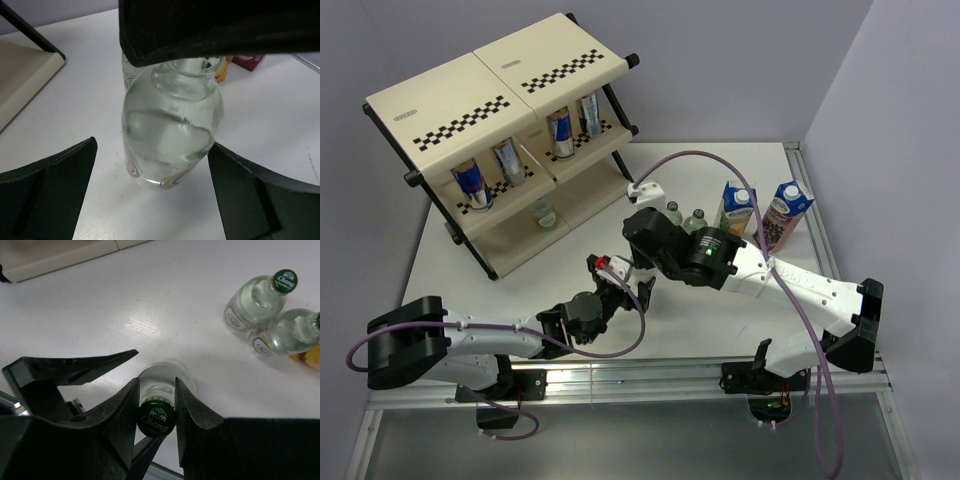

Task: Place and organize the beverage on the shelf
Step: Pick up the drink from the center of the board.

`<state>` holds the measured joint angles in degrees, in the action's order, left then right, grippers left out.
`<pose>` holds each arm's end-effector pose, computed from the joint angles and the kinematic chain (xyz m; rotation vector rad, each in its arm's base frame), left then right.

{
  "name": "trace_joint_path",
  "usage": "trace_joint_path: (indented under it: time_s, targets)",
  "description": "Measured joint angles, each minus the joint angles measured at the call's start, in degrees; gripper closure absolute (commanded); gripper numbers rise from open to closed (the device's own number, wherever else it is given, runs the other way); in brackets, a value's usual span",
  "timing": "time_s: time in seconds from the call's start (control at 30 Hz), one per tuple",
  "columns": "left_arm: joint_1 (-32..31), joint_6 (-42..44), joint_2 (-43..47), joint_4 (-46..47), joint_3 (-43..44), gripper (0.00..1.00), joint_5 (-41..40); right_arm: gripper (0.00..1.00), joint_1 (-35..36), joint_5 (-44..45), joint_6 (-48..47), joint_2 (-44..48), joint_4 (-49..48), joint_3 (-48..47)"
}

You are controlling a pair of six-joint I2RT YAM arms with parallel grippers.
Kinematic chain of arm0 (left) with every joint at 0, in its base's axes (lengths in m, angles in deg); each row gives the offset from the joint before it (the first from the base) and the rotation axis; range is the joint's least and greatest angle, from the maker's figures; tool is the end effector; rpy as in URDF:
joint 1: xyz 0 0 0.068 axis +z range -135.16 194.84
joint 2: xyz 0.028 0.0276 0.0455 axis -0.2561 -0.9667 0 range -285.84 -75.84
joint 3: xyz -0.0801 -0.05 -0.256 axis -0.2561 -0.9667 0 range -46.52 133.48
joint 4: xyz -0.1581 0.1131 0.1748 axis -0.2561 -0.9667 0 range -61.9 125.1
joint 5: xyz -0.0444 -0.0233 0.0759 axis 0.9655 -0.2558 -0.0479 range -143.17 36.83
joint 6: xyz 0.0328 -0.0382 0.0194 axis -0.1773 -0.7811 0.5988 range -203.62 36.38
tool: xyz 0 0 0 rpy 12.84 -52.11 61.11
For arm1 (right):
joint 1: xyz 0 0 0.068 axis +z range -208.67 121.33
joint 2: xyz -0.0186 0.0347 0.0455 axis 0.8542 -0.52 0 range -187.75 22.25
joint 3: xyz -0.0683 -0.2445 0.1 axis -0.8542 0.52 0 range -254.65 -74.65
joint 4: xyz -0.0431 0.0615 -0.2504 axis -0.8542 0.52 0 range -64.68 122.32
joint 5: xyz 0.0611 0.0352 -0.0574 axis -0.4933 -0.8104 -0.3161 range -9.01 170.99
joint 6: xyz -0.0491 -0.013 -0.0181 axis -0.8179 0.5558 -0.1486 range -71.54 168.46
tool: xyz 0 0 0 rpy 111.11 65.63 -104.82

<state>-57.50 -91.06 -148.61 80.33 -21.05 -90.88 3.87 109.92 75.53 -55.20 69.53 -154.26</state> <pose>0.0979 -0.2356 0.2227 0.3998 1.5773 -0.5510 0.1459 0.2434 0.3700 -0.4291 2.1699 0.2866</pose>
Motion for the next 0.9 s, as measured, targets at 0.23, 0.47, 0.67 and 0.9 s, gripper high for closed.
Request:
trace_joint_path:
  time_s: [0.23,0.47,0.67,0.9]
  targets:
    - [-0.15,-1.66,-0.26,0.76,0.02,0.05,-1.84,1.00,2.43,0.66,-0.35,-1.62,-0.09,-2.21]
    - [-0.15,-2.34,-0.09,0.87,-0.02,0.09,-3.67,1.00,2.82,1.11,-0.59,-2.82,-0.26,-3.02]
    - [-0.42,-4.07,0.04,1.95,-0.02,0.61,-4.04,1.00,3.30,1.49,-1.27,-3.54,-0.92,-4.07]
    - [-0.63,-4.33,0.70,1.25,-0.02,1.00,-4.50,0.90,3.52,0.98,-1.75,-3.54,-1.66,-4.09]
